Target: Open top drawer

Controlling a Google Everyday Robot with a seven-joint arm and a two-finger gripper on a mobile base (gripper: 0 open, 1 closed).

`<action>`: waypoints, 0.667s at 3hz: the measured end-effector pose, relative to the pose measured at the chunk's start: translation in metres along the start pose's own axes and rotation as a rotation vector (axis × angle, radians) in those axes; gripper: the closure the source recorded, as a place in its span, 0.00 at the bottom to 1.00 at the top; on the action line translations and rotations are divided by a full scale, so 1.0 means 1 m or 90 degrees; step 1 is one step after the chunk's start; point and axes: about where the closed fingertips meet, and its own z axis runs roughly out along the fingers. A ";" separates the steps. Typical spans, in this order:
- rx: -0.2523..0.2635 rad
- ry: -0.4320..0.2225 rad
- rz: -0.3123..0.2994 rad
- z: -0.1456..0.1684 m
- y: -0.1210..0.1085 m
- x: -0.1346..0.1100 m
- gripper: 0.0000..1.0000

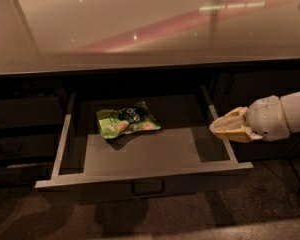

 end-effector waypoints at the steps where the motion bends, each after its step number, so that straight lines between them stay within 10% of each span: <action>1: 0.022 0.075 -0.015 0.012 0.000 -0.003 1.00; 2: 0.027 0.177 0.032 0.034 -0.018 0.040 1.00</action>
Offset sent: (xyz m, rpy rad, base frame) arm 0.0480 -0.0323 -0.1179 -0.4617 0.2409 -0.1969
